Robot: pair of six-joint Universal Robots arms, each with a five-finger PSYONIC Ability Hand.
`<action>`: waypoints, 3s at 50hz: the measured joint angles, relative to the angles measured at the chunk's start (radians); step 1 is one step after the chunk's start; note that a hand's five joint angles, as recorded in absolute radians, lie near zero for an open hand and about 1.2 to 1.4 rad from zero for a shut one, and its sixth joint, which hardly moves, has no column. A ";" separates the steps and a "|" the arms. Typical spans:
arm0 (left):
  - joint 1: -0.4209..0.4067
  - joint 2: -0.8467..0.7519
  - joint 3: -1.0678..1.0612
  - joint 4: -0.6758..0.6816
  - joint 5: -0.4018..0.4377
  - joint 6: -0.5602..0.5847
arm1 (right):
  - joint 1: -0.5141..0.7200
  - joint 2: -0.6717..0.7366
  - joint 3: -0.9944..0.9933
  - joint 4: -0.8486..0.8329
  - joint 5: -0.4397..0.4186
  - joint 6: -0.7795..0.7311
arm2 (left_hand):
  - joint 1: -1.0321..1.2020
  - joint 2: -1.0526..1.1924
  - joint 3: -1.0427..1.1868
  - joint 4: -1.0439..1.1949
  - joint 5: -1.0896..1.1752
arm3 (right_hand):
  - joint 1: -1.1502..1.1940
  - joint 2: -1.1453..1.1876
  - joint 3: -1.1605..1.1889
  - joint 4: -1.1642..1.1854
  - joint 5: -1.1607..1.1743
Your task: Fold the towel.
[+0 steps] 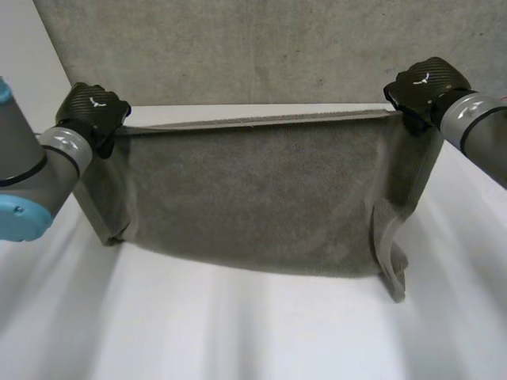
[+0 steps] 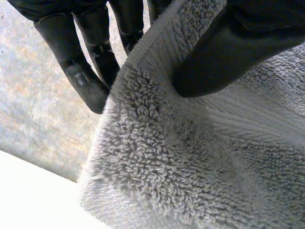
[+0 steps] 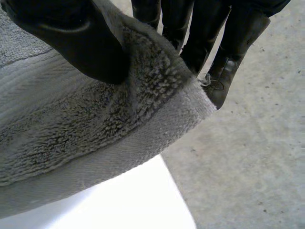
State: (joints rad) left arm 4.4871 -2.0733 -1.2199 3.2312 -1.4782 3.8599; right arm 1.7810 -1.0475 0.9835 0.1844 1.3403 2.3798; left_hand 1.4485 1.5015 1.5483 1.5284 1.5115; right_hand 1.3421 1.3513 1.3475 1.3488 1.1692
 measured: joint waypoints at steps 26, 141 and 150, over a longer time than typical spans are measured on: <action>0.041 0.101 0.046 0.314 0.081 -0.444 | 0.043 -0.148 0.159 -0.395 0.061 0.112 | 0.016 0.000 0.001 0.000 0.034 | 0.000 0.000 0.000 0.000 0.021; -0.028 -0.078 -0.142 0.117 0.022 -0.020 | -0.017 -0.057 0.352 -0.168 0.069 0.170 | -1.182 -1.246 -1.304 -1.267 -1.291 | -1.110 -1.099 -1.097 -1.094 -1.110; -0.015 0.050 -0.339 0.131 0.066 -0.191 | -0.078 -0.205 0.607 -0.146 -0.037 0.179 | -1.182 -1.246 -1.304 -1.267 -1.291 | -1.106 -1.098 -1.096 -1.093 -1.106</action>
State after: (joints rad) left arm 4.4721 -2.0236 -1.5584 3.3624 -1.4126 3.6691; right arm 1.7025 -1.2521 1.5904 0.0386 1.3037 2.5587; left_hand 0.2669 0.2556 0.2443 0.2612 0.2209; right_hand 0.2363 0.2537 0.2514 0.2562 0.0628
